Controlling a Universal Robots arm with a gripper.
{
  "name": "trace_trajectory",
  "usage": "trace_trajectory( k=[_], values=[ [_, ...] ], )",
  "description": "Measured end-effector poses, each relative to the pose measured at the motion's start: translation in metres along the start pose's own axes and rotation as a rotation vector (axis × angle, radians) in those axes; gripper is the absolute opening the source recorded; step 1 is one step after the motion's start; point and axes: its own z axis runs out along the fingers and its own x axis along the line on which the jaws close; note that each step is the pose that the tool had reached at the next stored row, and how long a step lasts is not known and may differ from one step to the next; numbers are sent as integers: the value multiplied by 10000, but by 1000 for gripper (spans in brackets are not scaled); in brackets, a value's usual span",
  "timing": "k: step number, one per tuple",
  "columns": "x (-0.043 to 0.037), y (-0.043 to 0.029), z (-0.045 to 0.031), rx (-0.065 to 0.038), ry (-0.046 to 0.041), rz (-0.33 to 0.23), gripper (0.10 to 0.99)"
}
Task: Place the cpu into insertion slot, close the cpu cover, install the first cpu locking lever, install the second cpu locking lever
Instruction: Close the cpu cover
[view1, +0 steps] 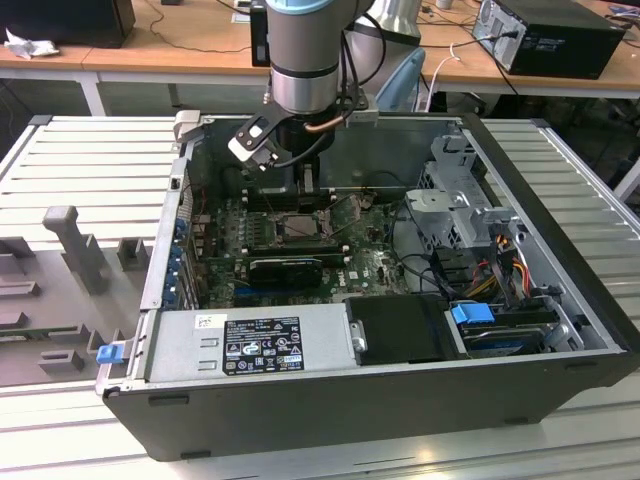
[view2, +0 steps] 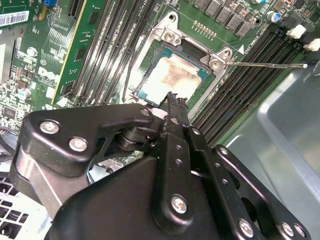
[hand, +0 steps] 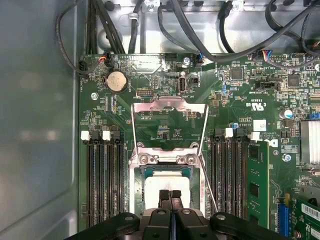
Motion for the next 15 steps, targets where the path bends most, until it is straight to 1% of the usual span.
trace_trajectory(
  k=[15],
  values=[
    [1,2,-30,-3,4,0,106]
  ],
)
